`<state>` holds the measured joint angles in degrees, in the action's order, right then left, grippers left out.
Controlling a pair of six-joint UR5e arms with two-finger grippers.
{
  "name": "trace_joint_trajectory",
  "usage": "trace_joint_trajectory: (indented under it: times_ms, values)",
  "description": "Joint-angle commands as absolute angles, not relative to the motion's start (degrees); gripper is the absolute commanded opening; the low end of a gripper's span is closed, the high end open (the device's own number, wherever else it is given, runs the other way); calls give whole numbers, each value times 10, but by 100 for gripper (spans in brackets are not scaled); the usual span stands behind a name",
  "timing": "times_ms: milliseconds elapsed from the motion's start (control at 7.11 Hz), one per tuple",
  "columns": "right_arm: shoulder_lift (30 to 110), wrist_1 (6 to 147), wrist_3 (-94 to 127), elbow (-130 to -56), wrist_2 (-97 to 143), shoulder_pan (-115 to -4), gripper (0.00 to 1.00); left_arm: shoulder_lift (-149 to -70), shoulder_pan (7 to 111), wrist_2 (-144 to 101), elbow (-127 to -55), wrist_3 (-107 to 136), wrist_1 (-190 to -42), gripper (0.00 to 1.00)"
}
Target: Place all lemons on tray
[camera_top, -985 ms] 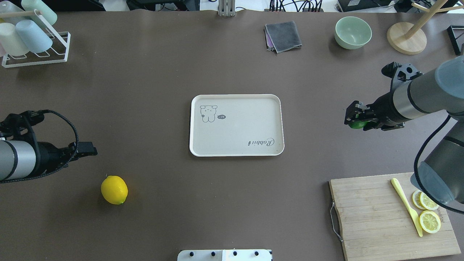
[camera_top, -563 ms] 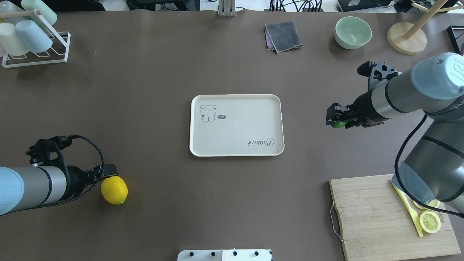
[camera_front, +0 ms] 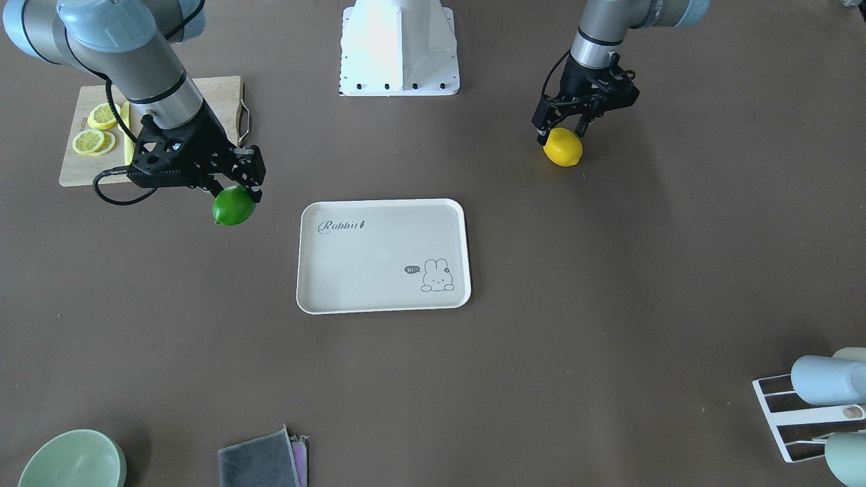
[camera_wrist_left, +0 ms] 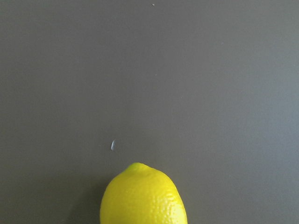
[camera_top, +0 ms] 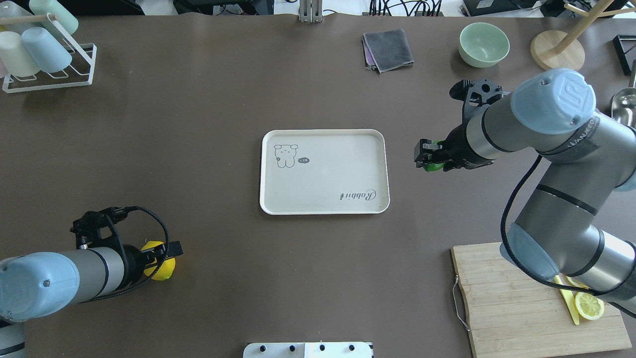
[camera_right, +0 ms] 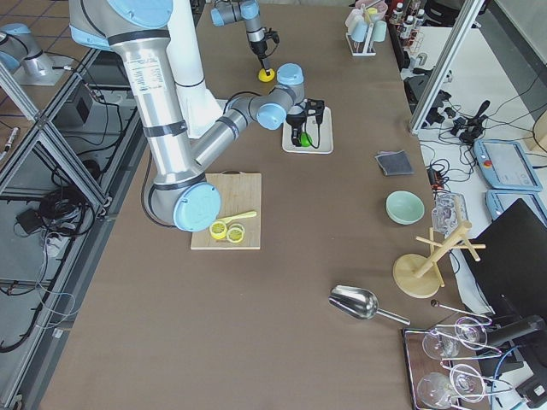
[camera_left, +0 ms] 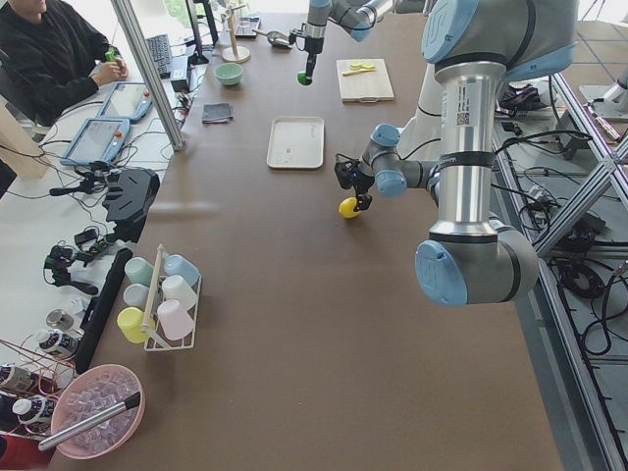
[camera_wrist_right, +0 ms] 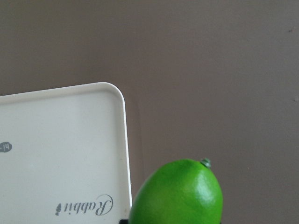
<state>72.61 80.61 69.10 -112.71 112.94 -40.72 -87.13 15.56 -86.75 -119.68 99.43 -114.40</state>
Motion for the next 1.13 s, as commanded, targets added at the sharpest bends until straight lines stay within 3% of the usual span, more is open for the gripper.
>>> trace_joint_trajectory:
  times_ms: [0, 281, 422, 563, 704, 985]
  values:
    - [718, 813, 693, -1127, 1121, -401, 0, -859, 155, -868, -1188, 979, -1144, 98]
    - [711, 814, 698, -1120, 1113, -392, 0, -857, 153, -867, -1186, 975, -1144, 97]
    - [708, 814, 700, -1119, 1111, -389, 0, -862, 153, -865, -1185, 978, -1144, 80]
    - [704, 814, 700, -1117, 1111, -388, 0, -894, 152, -864, -1175, 985, -1145, 23]
    - [701, 814, 700, -1117, 1111, -388, 0, -919, 153, -865, -1173, 992, -1144, 0]
    - [693, 815, 700, -1115, 1111, -388, 0, -924, 195, -894, -1237, 984, -1097, 0]
